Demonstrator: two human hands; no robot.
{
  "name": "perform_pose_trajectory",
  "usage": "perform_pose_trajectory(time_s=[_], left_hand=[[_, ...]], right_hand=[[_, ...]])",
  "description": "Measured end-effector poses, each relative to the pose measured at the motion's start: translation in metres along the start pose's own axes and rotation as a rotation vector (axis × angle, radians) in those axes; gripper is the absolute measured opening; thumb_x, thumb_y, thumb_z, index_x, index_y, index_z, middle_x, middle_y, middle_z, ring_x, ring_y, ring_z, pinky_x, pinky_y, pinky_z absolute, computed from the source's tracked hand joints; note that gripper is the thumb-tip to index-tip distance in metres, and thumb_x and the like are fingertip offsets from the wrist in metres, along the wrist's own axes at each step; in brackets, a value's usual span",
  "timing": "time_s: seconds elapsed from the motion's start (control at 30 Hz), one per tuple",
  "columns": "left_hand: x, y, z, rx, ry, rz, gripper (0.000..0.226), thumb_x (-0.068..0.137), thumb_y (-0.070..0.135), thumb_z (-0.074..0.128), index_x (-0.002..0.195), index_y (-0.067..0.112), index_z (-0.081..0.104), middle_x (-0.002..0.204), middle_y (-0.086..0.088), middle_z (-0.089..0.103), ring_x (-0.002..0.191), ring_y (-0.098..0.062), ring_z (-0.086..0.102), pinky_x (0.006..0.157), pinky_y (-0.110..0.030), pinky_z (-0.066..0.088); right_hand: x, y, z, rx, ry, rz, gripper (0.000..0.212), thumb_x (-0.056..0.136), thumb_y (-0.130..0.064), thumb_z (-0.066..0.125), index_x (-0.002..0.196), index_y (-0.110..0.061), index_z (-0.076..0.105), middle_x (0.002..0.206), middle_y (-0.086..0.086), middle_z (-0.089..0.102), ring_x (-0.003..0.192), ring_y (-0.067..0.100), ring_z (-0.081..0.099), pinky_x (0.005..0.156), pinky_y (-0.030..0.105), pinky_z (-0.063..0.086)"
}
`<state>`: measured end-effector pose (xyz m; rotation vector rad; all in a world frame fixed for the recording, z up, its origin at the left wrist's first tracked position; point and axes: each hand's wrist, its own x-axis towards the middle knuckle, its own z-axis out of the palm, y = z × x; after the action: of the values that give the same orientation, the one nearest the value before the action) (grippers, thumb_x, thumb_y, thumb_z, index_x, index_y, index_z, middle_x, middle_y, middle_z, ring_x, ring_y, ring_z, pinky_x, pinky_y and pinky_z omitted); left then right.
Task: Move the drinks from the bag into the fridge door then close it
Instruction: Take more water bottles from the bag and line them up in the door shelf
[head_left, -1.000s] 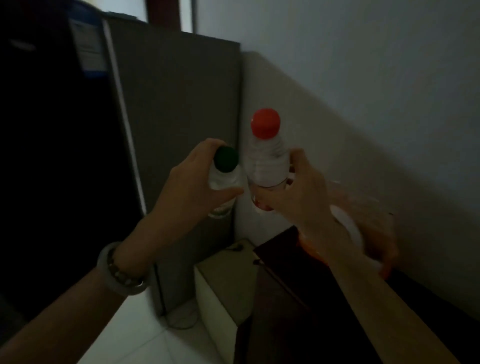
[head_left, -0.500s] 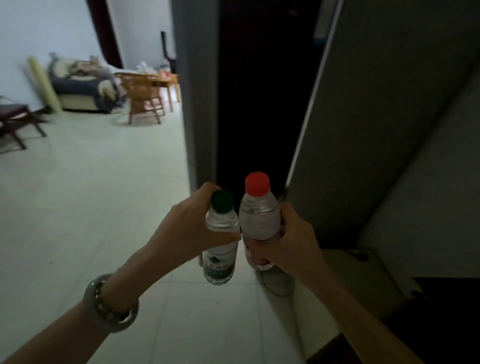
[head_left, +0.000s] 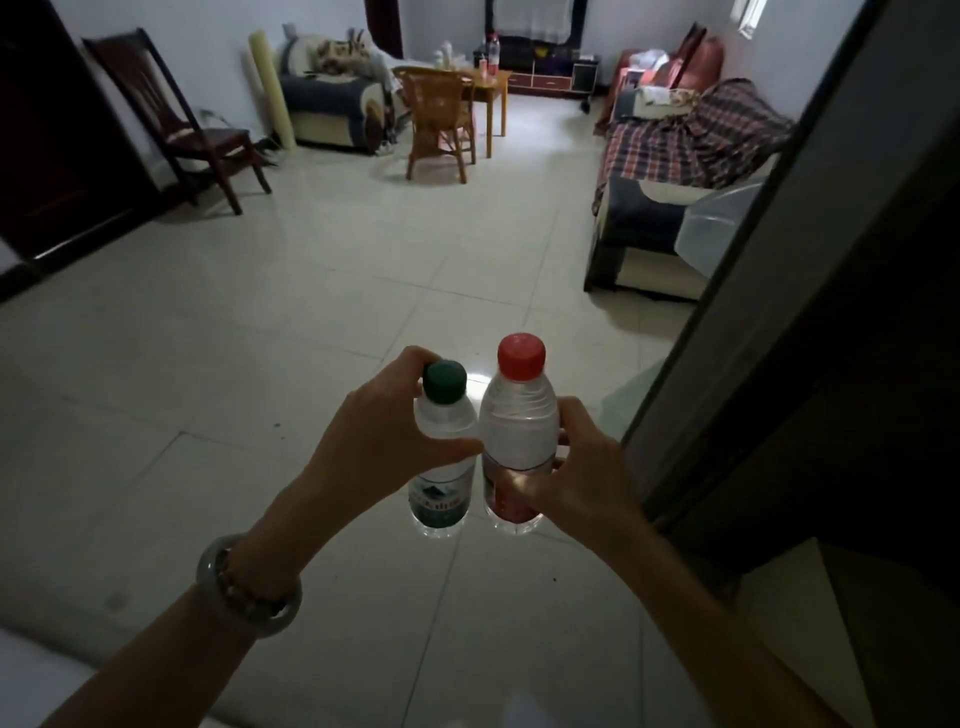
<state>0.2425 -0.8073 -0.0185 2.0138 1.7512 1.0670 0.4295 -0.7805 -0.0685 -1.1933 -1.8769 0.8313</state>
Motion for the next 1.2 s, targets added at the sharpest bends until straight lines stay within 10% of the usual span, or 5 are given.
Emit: perform_pose_trajectory(time_s=[0.2, 0.87, 1.2], left_hand=[[0.049, -0.05, -0.007, -0.038, 0.013, -0.04, 0.065, 0.054, 0.046, 0.076, 0.105, 0.016, 0.049, 0.093, 0.007, 0.06, 0.084, -0.012, 0.062, 0.069, -0.023, 0.054], [0.326, -0.118, 0.09, -0.132, -0.335, 0.216, 0.061, 0.055, 0.034, 0.084, 0.1, 0.025, 0.043, 0.086, 0.014, 0.055, 0.075, -0.002, 0.056, 0.063, -0.01, 0.041], [0.464, -0.139, 0.135, -0.232, -0.735, 0.443, 0.058, 0.057, 0.041, 0.078, 0.101, 0.025, 0.044, 0.103, 0.0, 0.063, 0.091, -0.016, 0.061, 0.08, -0.037, 0.054]], right_hand=[[0.067, 0.016, 0.03, -0.031, 0.015, 0.018, 0.063, 0.059, -0.044, 0.08, 0.109, -0.023, 0.048, 0.091, -0.012, 0.06, 0.083, 0.008, 0.062, 0.071, 0.028, 0.057], [0.236, 0.103, 0.018, -0.1, 0.482, 0.27, 0.058, 0.059, -0.051, 0.075, 0.104, -0.033, 0.043, 0.084, -0.021, 0.056, 0.079, -0.006, 0.061, 0.064, 0.007, 0.049], [0.322, 0.116, 0.018, -0.065, 0.845, 0.51, 0.056, 0.059, -0.028, 0.086, 0.099, -0.038, 0.046, 0.091, -0.018, 0.063, 0.081, -0.008, 0.061, 0.059, 0.006, 0.047]])
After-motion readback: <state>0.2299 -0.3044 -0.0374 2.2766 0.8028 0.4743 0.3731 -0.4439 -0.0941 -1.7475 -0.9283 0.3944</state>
